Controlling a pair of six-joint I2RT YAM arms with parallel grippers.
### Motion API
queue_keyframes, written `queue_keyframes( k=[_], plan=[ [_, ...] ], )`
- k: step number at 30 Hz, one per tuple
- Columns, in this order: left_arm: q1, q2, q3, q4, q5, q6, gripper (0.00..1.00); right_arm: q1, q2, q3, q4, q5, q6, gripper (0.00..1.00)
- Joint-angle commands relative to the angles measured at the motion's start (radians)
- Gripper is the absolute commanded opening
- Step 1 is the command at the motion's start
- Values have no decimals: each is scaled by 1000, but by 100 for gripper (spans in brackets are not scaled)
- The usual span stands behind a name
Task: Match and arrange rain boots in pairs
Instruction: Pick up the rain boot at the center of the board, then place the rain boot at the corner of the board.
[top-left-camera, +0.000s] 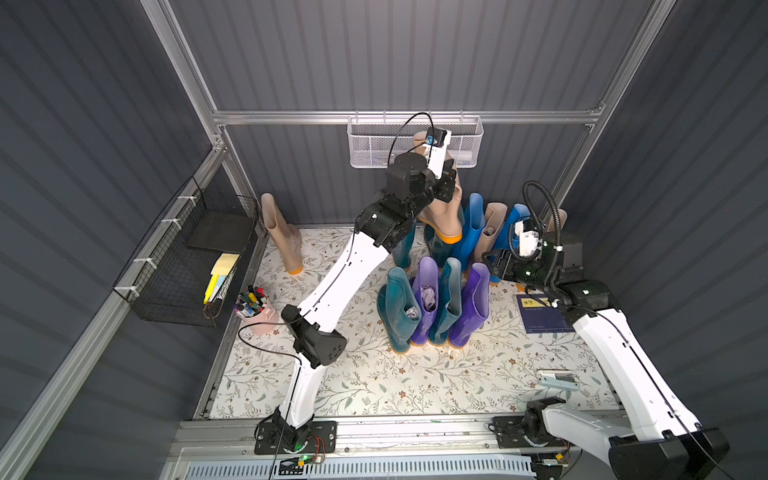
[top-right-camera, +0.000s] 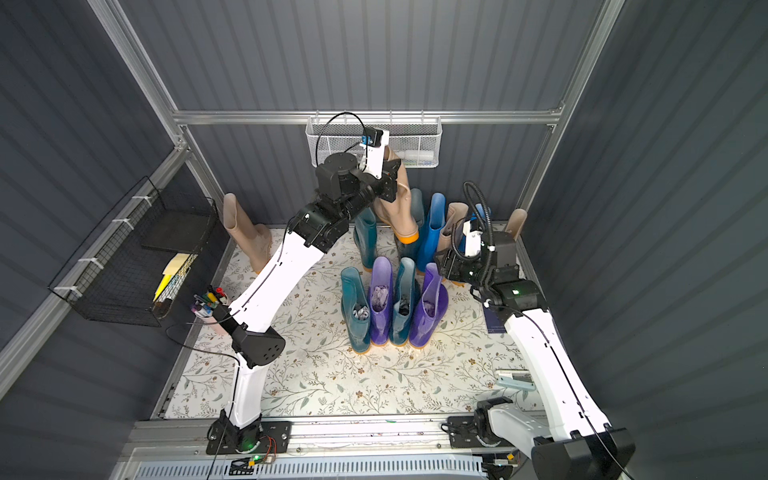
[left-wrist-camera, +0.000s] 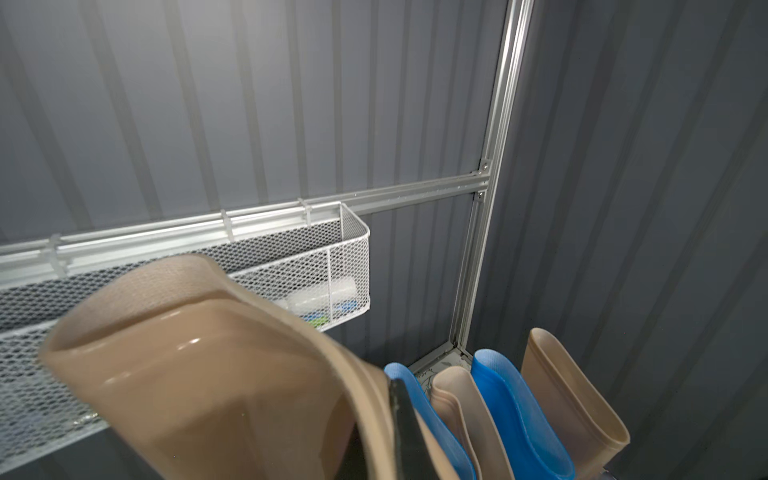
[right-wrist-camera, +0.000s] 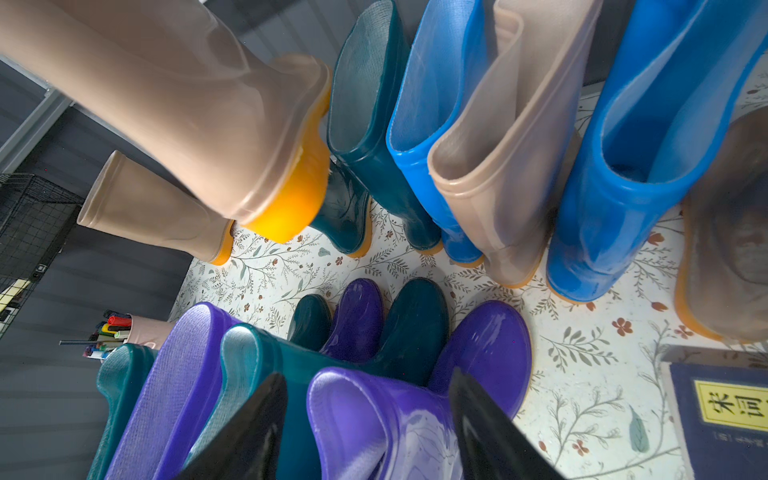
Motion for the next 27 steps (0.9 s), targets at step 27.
queue_keyframes(
  k=[27],
  plan=[
    [177, -324, -11, -386, -223, 39, 0, 1, -8, -20, -5, -47, 21, 65]
  ],
)
